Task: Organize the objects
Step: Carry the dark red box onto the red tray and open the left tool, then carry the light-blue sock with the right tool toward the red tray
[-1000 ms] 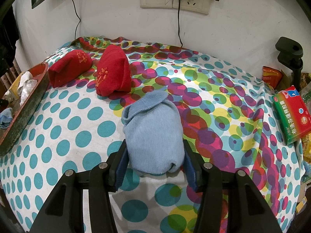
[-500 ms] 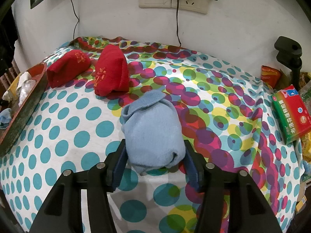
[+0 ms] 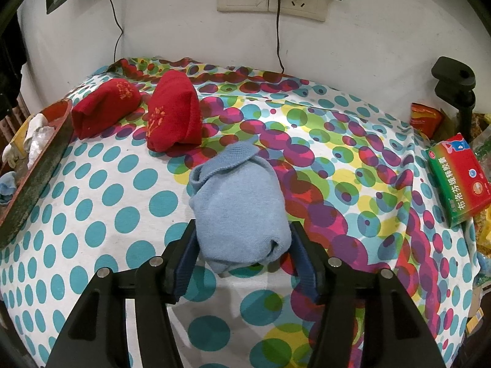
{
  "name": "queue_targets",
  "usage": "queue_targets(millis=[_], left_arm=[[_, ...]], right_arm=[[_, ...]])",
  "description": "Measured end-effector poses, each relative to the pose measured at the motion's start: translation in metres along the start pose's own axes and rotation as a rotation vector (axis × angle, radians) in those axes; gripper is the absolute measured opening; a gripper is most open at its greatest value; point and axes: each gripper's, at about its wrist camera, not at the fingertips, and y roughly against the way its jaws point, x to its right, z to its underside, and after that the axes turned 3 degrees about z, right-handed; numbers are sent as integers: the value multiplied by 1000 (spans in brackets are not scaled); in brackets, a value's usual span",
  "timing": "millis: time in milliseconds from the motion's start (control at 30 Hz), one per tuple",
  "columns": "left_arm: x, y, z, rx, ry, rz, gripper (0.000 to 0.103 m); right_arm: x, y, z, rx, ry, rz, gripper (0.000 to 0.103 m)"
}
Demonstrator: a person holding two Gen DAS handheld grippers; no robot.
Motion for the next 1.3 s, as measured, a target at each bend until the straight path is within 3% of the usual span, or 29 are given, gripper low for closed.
queue_targets(millis=[300,433,533,733,967,1133,1300], left_arm=[[6,32,26,40,27,-51,37],[9,39,39,17,59,-6,37],[10,45,40,40,87,-22,37],[29,51,37,77,33,43,37],[39,52,32,76,16,69,37],[40,55,31,87,-5,78,37],[35,56,31,83,13,101,37]], right_arm=[[-1,0,-1,0,0,1,55],[-1,0,0,0,-1,1,55],[-1,0,0,0,-1,1,55],[-1,0,0,0,-2,-1,55],[-2,0,1,0,-3,2,55],[-6,2,1,-5,-1,21,40],[-17,2,-3,-35,15,69,36]])
